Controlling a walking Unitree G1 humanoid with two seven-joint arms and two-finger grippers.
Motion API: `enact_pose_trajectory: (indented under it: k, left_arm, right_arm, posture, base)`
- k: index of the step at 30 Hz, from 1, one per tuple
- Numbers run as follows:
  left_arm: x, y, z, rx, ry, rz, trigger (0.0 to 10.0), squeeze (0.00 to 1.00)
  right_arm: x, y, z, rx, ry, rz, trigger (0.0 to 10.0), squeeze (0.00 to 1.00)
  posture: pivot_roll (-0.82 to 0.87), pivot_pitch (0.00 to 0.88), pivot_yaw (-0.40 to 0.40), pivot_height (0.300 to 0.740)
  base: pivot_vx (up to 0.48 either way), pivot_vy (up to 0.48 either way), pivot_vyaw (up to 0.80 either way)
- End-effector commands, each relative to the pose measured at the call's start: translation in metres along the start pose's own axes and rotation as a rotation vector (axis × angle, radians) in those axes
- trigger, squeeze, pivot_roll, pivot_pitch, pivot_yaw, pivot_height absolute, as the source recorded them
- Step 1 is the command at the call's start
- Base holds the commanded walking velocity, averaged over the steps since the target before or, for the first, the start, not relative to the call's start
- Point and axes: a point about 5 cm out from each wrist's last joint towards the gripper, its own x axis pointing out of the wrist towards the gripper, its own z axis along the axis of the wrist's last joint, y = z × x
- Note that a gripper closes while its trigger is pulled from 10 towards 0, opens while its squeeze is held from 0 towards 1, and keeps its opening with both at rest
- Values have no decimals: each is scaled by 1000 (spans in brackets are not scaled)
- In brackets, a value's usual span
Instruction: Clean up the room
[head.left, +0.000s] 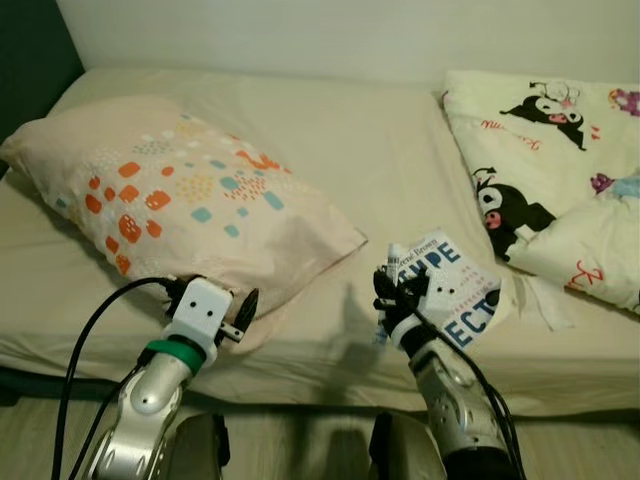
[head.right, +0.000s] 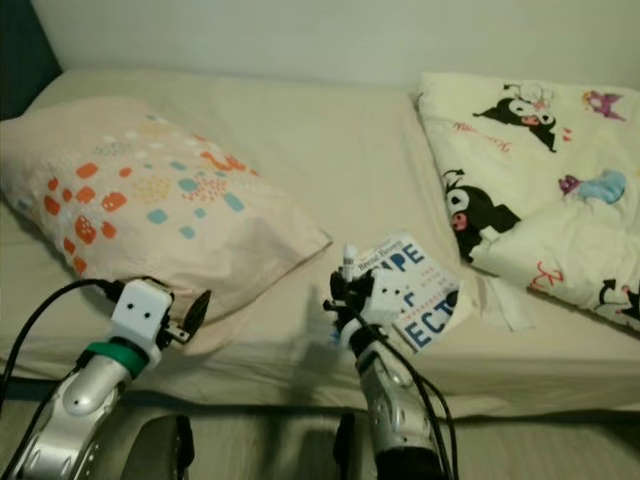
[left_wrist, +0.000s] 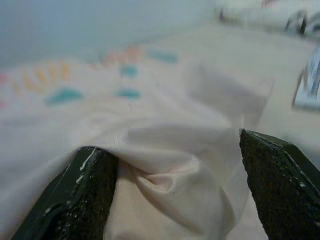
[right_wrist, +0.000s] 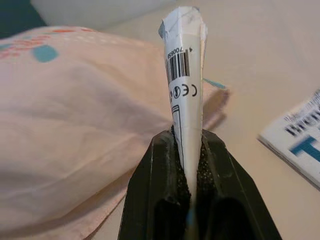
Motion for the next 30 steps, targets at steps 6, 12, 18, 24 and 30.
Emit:
enact_pose_trajectory:
  k: [6,12,18,24,30]
  left_arm:
    - [1,5,8,58,-21,17,10000,0]
    - [-20,41,-2,36,66,276,10000,0]
    - [-64,31,-20,29,147,215,10000,0]
    - [-77,35,2,31,10,238,10000,0]
    - [-63,49,21,51,-68,287,10000,0]
  right_arm:
    - [-3,7,-4,-51,25,24,0,0]
    - [-10,8,-10,-67,50,30,0,0]
    - [-20,3,-20,-86,100,22,0,0]
    - [-23,0,-22,-94,118,17,0,0]
    - [-20,1,-18,-80,99,3,0,0]
  posture:
    - [132,0,-17,565]
    - [142,5,-15,565]
    - [144,24,-16,565]
    - [144,38,-23,565]
    - [148,48,-28,565]
  base:
    - [0,0,0]
    - [0,0,0]
    - [0,0,0]
    - [0,0,0]
    - [0,0,0]
